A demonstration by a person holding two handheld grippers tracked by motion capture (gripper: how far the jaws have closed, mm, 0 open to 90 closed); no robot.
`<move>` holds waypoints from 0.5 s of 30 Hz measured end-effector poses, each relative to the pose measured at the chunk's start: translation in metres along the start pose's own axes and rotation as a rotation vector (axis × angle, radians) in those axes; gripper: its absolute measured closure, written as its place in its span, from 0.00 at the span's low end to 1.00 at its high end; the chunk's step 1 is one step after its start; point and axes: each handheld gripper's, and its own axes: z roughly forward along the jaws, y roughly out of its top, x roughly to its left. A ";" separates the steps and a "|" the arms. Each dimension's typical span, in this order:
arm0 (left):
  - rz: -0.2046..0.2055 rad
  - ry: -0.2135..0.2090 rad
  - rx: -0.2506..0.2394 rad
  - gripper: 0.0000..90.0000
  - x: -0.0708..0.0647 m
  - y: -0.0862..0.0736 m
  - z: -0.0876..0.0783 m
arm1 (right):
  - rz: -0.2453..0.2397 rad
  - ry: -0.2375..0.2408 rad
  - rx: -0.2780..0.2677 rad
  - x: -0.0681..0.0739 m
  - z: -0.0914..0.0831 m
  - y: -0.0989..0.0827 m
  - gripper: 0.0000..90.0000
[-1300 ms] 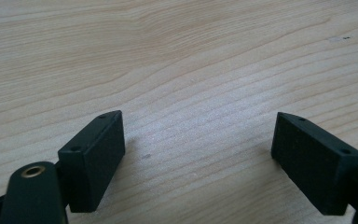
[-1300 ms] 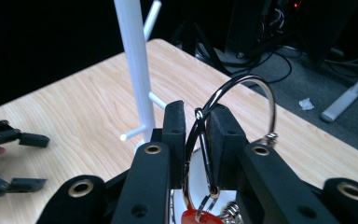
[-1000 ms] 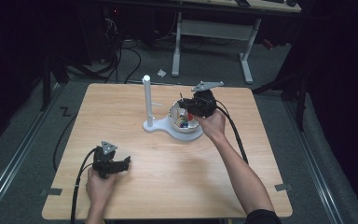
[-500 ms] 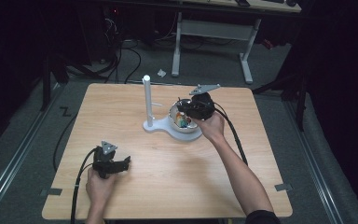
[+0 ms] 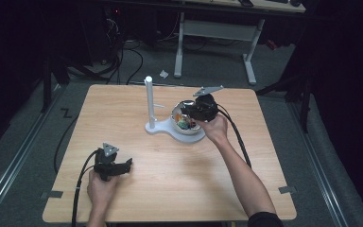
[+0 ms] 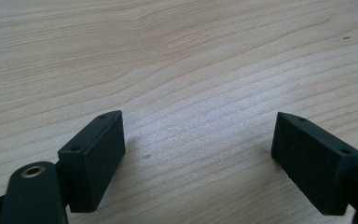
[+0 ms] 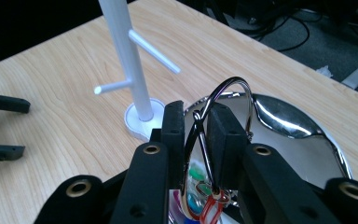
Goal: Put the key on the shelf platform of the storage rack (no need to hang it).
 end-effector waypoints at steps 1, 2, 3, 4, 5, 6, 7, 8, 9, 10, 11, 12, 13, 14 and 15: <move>0.000 0.000 0.000 0.20 0.000 0.000 0.000 | -0.002 0.000 0.003 -0.001 0.001 -0.001 0.87; 0.000 0.000 0.000 0.20 0.000 0.000 0.000 | 0.000 -0.001 0.005 -0.002 0.003 -0.002 0.87; 0.000 0.000 0.000 0.20 0.000 0.000 0.000 | 0.005 -0.001 0.011 -0.002 0.004 -0.003 0.87; 0.000 0.000 0.000 0.20 0.000 0.000 0.000 | 0.007 -0.002 0.012 -0.003 0.005 -0.004 0.87; 0.000 0.000 0.000 0.20 0.000 0.000 0.000 | 0.007 -0.002 0.012 -0.003 0.005 -0.004 0.87; 0.000 0.000 0.000 0.20 0.000 0.000 0.000 | 0.014 -0.005 0.017 -0.005 0.007 -0.006 0.86; 0.000 0.000 0.000 0.20 0.000 0.000 0.000 | 0.017 -0.005 0.018 -0.005 0.008 -0.007 0.86; 0.000 0.000 0.000 0.20 0.000 0.000 0.000 | 0.009 -0.012 0.027 -0.006 0.009 -0.007 0.86; 0.000 0.000 0.000 0.20 0.000 0.000 0.000 | 0.007 -0.022 0.036 -0.006 0.009 -0.008 0.86; 0.000 0.000 0.000 0.20 0.000 0.000 0.000 | 0.004 -0.030 0.040 -0.006 0.010 -0.009 0.86; 0.000 0.000 0.000 0.20 0.000 0.000 0.000 | 0.000 -0.034 0.047 -0.006 0.011 -0.010 0.86; 0.000 0.000 0.000 0.20 0.000 0.000 0.000 | 0.004 -0.037 0.051 -0.007 0.011 -0.011 0.86; 0.000 0.000 0.000 0.20 0.000 0.000 0.000 | 0.004 -0.039 0.049 -0.008 0.012 -0.012 0.86; 0.000 0.000 0.000 0.20 0.000 0.000 0.000 | 0.002 -0.039 0.049 -0.009 0.012 -0.012 0.86; 0.000 0.000 0.000 0.20 0.000 0.000 0.000 | 0.010 -0.042 0.052 -0.009 0.012 -0.013 0.86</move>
